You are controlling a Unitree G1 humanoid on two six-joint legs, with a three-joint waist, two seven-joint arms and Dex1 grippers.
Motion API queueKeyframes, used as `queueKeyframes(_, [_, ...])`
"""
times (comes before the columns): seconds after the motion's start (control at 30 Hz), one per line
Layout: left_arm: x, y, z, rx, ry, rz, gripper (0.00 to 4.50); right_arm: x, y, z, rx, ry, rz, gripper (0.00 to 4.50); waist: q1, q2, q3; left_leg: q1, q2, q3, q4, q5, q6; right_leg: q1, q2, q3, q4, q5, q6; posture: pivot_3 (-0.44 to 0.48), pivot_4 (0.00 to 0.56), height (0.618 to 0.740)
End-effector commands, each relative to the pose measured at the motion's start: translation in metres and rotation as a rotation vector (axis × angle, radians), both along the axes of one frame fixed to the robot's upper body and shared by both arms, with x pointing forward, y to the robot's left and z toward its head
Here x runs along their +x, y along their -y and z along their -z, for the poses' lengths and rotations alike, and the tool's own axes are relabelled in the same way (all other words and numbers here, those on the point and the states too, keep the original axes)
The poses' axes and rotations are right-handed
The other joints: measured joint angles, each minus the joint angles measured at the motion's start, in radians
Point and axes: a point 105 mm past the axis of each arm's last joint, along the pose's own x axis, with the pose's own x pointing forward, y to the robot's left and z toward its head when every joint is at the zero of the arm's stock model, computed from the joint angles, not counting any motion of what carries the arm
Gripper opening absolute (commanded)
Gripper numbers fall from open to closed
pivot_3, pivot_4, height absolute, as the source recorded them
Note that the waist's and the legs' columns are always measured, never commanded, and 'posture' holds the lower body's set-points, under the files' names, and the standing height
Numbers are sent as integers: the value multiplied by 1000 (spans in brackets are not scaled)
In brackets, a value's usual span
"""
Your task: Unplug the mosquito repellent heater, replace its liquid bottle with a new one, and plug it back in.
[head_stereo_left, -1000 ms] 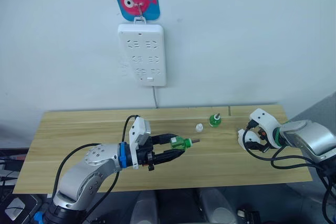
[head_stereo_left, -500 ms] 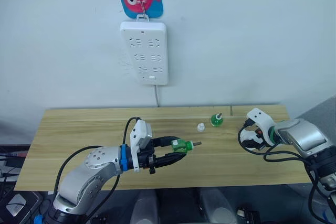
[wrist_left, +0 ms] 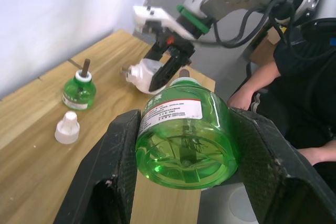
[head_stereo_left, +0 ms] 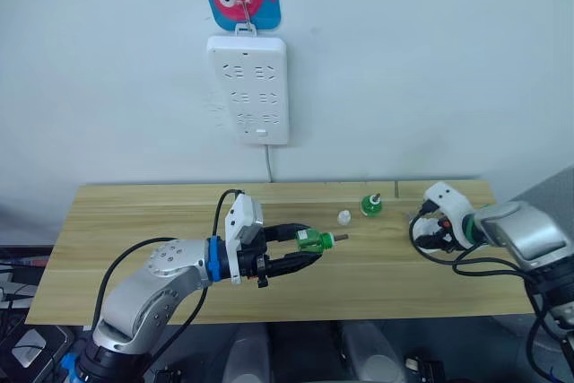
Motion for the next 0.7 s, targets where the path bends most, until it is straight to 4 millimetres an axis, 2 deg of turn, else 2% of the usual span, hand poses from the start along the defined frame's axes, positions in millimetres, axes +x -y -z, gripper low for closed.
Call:
queueKeyframes(0.03, [3, 0, -19, -68, 3, 45, 2283, -9, -4, -45, 113, 91, -31, 2991, 1, 0, -3, 0, 0, 0, 0, 0, 0, 0, 0, 0, 0, 0, 0, -171, 181, 740])
queueKeyframes(0.13, [11, 0, -33, -111, -12, 63, 2282, -19, -12, -71, 236, 137, -71, 2991, -1, -1, -11, -1, 0, -1, 0, 0, 0, 0, 0, -1, 0, 0, 0, -180, 159, 740])
queueKeyframes(0.23, [19, -4, -54, -192, -58, 86, 2282, -35, -36, -111, 498, 204, -172, 2991, -5, -1, -18, -1, -1, 0, 0, 1, -3, 0, 0, -1, 0, 0, 0, -190, 119, 740])
queueKeyframes(0.3, [22, -8, -63, -213, -75, 104, 2282, -44, -48, -128, 639, 215, -218, 2991, -12, 0, -29, -2, -2, 0, 1, 2, -4, -1, 0, -2, 0, 0, 0, -190, 93, 740])
queueKeyframes(0.37, [23, -10, -71, -215, -81, 122, 2282, -55, -58, -135, 745, 165, -255, 2991, -23, 0, -50, -4, -2, -1, 0, 3, -5, -3, 1, -2, 0, 0, 0, -183, 79, 740])
queueKeyframes(0.5, [22, -15, -85, -196, -58, 147, 2282, -59, -80, -151, 929, 193, -339, 2991, -37, -2, -84, -5, -2, -2, 0, 3, -5, -3, 1, -3, -1, 0, 0, -158, 50, 740])
queueKeyframes(0.7, [17, -18, -98, -198, -46, 162, 2282, -64, -105, -153, 1031, 150, -419, 2991, -44, -1, -122, -3, -2, -2, 1, 4, -7, -2, 2, -2, 1, 1, 1, -128, 28, 740])
